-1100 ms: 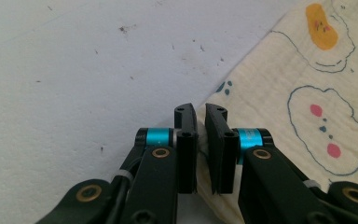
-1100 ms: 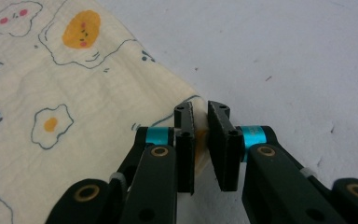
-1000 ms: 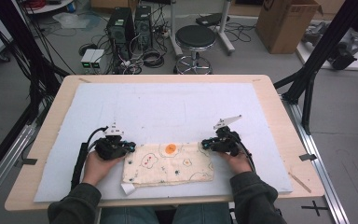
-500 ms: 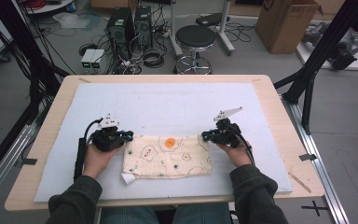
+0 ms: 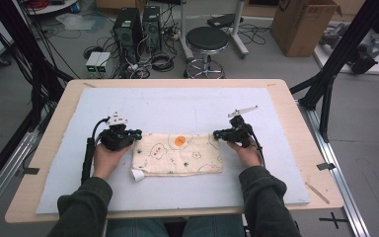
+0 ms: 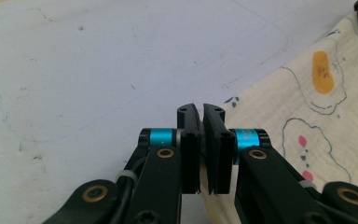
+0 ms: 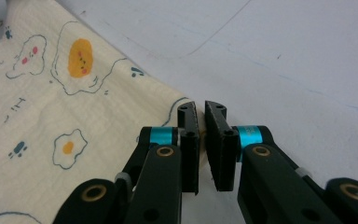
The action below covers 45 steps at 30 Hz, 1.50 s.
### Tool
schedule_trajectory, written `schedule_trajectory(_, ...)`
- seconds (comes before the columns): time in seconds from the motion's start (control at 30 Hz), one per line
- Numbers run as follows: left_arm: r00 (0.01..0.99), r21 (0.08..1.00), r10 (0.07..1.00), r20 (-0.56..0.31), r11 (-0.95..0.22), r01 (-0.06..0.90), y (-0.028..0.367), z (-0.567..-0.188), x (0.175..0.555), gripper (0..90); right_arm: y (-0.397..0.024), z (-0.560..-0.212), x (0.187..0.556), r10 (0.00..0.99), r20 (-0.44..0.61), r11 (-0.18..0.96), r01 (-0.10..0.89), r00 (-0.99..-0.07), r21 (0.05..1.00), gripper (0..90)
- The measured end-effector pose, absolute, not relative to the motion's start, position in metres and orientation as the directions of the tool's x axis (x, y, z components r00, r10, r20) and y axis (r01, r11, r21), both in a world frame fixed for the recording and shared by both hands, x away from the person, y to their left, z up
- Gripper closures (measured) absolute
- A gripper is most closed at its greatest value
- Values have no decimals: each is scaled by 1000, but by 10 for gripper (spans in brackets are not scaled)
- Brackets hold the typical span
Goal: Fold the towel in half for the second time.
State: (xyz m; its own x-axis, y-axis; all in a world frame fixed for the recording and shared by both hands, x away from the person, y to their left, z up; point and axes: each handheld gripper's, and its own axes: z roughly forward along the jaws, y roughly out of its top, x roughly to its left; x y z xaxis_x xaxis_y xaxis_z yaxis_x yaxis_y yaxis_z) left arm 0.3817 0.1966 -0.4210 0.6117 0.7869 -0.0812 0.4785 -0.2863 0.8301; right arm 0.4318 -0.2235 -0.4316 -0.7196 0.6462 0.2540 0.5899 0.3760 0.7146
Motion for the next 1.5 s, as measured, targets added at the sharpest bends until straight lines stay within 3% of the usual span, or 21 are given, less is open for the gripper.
schedule_trajectory(0.77, 671, 877, 740, -48, -290, 382, 203, -415, 350, 848, -228, -416, 410, 593, 272, 337, 540, -758, 771, 841)
schedule_trajectory(1.5, 756, 855, 653, 49, -418, 306, 199, -412, 316, 842, -236, -417, 375, 538, 257, 377, 501, -803, 779, 840)
